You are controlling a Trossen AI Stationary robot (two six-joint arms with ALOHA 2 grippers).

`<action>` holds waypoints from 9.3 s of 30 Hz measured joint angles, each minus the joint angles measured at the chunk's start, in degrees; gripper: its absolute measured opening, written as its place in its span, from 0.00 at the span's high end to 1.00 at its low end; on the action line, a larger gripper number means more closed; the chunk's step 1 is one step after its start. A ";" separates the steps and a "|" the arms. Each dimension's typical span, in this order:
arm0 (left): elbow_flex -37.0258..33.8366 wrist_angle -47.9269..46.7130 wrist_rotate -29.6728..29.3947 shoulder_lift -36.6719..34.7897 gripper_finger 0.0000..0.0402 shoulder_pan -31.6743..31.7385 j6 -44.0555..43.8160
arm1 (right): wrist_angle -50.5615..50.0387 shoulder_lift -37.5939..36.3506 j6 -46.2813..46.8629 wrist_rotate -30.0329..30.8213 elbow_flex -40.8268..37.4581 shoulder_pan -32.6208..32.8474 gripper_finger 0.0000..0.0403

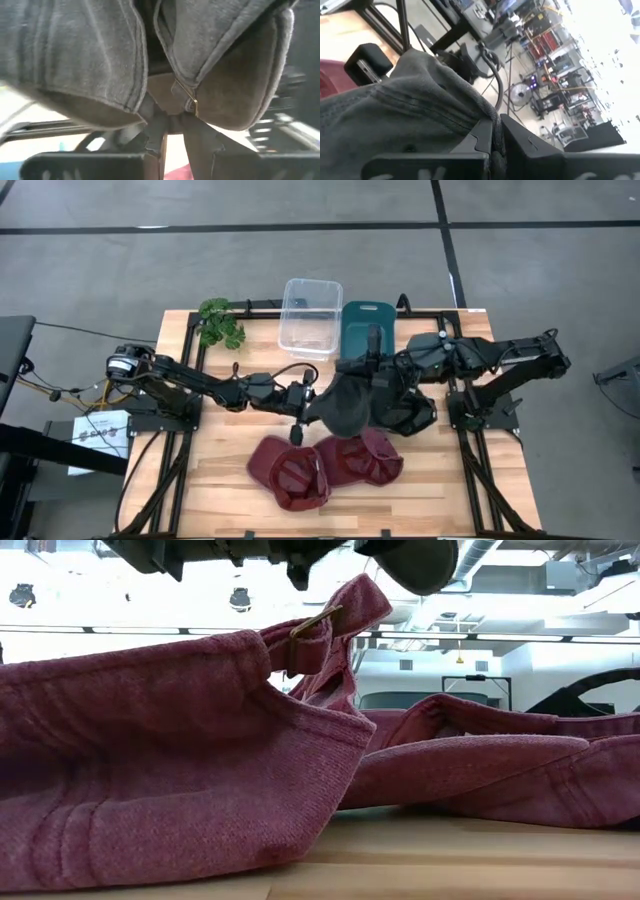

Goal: Pick & Place hat
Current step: Put the left black cap into the blue bin, then put the black cap into the blue bin

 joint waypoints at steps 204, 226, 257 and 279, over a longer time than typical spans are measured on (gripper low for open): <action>-3.18 -18.41 -7.07 -6.84 0.85 -16.41 -3.06 | -34.61 30.60 104.04 10.44 -36.51 21.09 0.77; -3.18 -18.43 -7.07 -6.82 0.85 -16.41 -3.06 | -51.40 14.57 119.24 9.19 -28.44 30.02 1.00; -3.22 -14.10 -7.07 -6.82 0.85 -16.41 -3.04 | -61.06 10.19 117.43 29.22 -5.49 28.16 1.00; -3.22 -4.91 -7.10 -6.80 0.58 -16.67 -3.02 | -35.51 10.25 100.21 29.19 -5.49 19.94 1.00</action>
